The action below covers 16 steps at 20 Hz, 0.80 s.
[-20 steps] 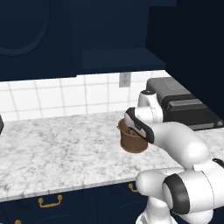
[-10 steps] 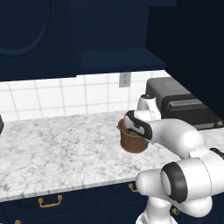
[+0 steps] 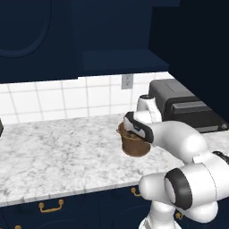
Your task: Open the cabinet, pick up the bread from the cabinet and place it in the basket. Then move the basket to the dining counter.
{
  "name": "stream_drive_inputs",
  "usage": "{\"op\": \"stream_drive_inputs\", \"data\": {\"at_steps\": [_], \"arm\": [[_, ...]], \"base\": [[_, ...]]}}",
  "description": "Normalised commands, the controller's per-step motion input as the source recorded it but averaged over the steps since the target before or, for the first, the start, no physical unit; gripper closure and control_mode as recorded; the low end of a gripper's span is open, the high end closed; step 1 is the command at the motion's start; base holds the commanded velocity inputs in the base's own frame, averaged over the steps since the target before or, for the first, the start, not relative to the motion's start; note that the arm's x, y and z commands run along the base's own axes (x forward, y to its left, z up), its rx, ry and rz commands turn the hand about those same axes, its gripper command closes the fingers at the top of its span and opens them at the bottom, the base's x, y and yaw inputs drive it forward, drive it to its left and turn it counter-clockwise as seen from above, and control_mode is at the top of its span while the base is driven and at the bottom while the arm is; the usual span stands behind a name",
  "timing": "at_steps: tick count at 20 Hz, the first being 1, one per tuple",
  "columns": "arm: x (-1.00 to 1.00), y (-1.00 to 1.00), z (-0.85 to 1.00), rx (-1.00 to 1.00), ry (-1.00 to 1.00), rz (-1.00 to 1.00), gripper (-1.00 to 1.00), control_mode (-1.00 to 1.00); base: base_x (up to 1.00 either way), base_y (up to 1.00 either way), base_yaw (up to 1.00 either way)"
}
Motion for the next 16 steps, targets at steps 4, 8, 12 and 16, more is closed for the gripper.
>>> {"op": "stream_drive_inputs", "data": {"at_steps": [4, 8, 12, 16], "arm": [[-0.60, 0.30, 0.97, 0.00, -0.25, 0.12, 1.00, -1.00], [-0.85, 0.52, 1.00, -0.04, -0.32, 0.15, 1.00, -1.00], [-0.91, 0.06, 0.96, 0.00, -0.14, 0.18, 1.00, -1.00], [-0.78, 0.00, 0.98, 0.00, -0.11, 0.16, 1.00, -1.00]], "base": [[0.00, 0.00, 0.00], [0.00, 0.00, 0.00], [0.00, 0.00, 0.00], [0.00, 0.00, 0.00]]}}
